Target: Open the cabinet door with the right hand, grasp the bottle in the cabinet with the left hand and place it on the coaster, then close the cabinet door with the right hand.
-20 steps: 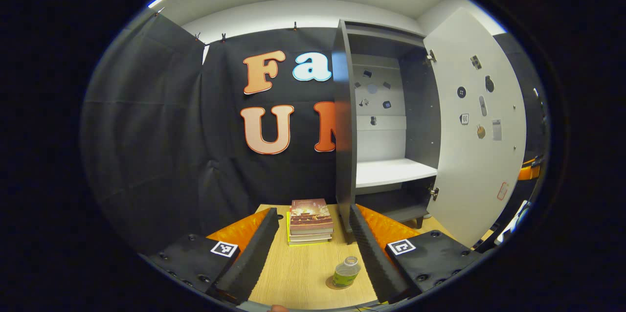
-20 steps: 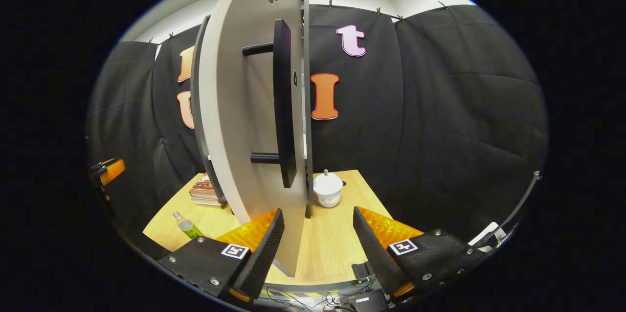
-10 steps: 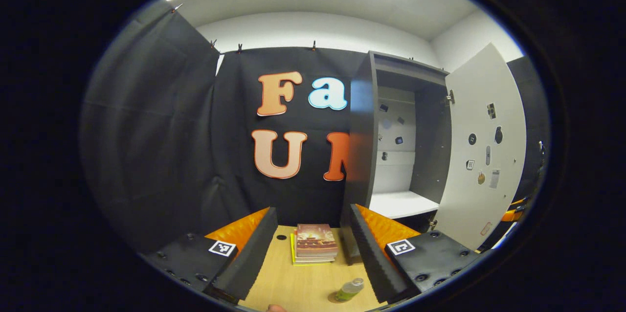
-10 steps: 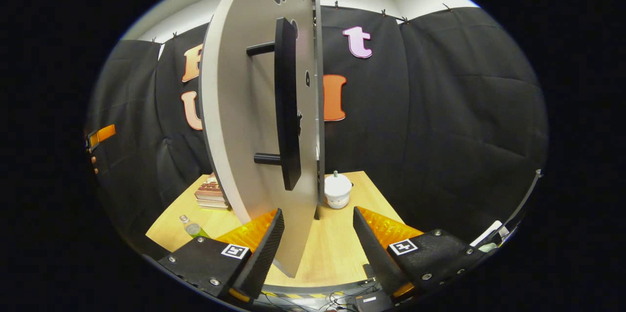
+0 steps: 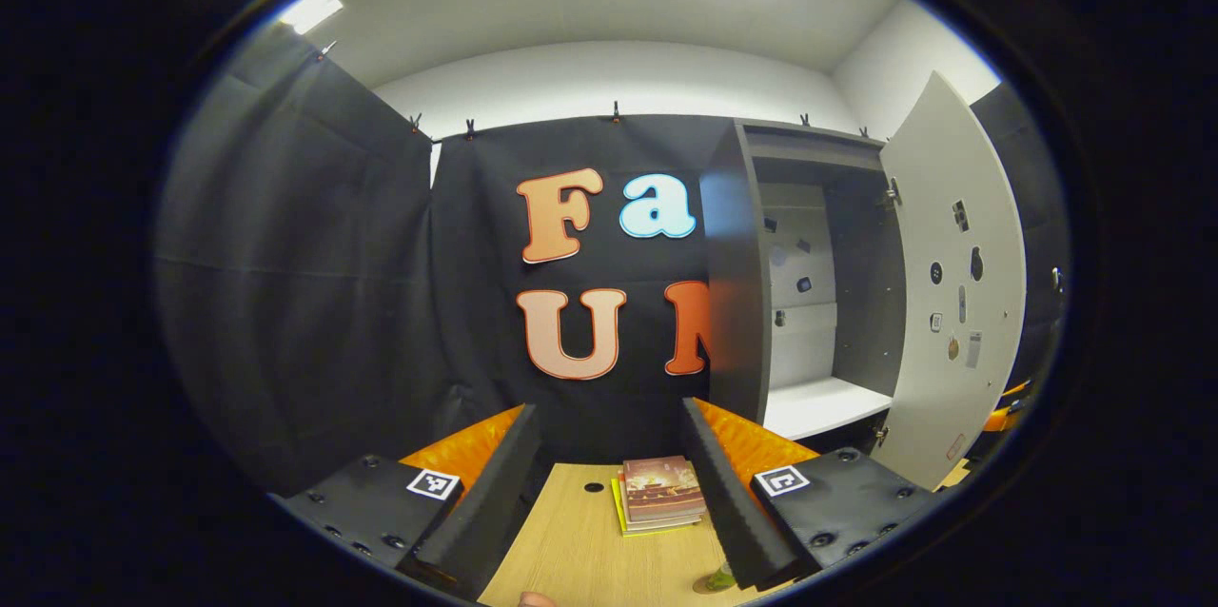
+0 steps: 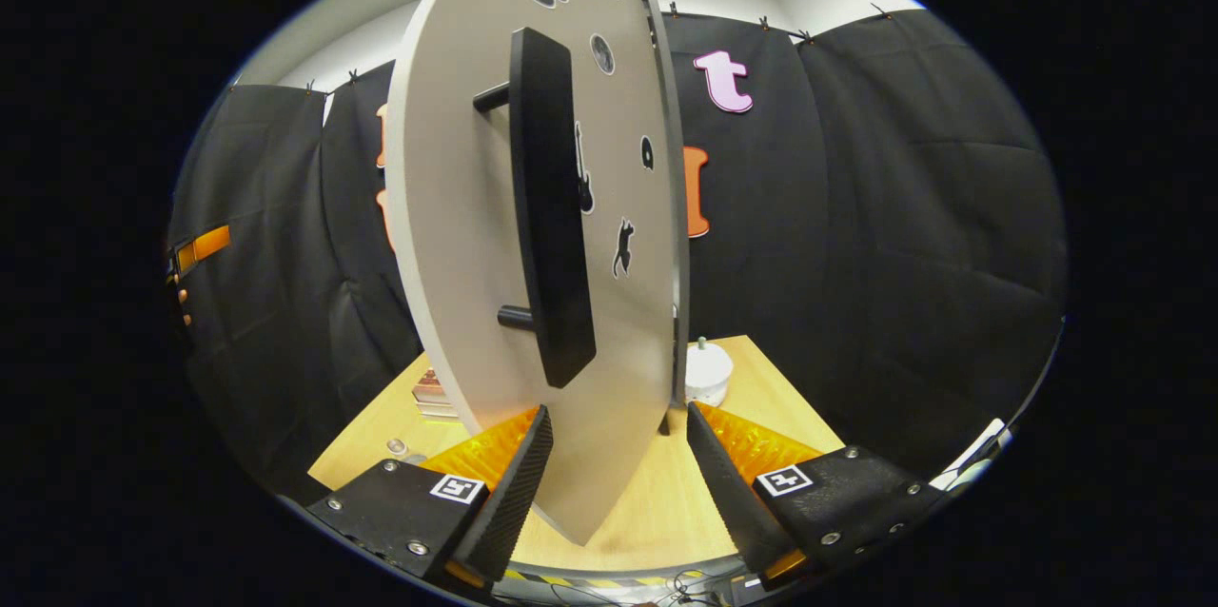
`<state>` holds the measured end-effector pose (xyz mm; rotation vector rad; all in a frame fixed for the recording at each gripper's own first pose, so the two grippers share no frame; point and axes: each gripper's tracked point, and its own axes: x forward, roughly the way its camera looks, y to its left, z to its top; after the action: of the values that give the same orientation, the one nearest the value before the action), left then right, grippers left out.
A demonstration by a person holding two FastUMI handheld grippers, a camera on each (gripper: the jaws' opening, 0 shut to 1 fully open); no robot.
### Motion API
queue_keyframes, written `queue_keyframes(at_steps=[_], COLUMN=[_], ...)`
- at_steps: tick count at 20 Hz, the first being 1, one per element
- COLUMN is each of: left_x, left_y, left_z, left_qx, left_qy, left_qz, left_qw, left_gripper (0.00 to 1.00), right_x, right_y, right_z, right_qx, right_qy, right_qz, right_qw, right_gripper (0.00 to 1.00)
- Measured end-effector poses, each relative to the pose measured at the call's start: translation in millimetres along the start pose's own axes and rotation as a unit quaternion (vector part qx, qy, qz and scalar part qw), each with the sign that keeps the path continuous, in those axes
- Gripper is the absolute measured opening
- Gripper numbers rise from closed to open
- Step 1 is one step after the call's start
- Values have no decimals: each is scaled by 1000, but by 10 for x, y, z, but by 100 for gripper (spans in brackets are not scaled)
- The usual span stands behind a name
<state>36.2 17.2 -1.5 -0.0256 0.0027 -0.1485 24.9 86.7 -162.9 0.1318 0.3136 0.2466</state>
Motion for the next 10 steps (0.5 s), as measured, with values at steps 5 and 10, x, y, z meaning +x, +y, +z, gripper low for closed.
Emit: queue_keyframes(at_steps=[5,10], left_x=[53,77], left_y=[323,549], left_z=[15,-2], left_qx=[-1,-2], left_qy=[-1,-2], left_qz=[22,37], left_qw=[1000,999], left_gripper=[95,96], right_x=[266,513], right_y=[205,495], right_z=[144,183], right_qx=[21,19], right_qy=[-19,-17], right_qz=[8,28], right_qw=[1000,999], right_gripper=[89,90])
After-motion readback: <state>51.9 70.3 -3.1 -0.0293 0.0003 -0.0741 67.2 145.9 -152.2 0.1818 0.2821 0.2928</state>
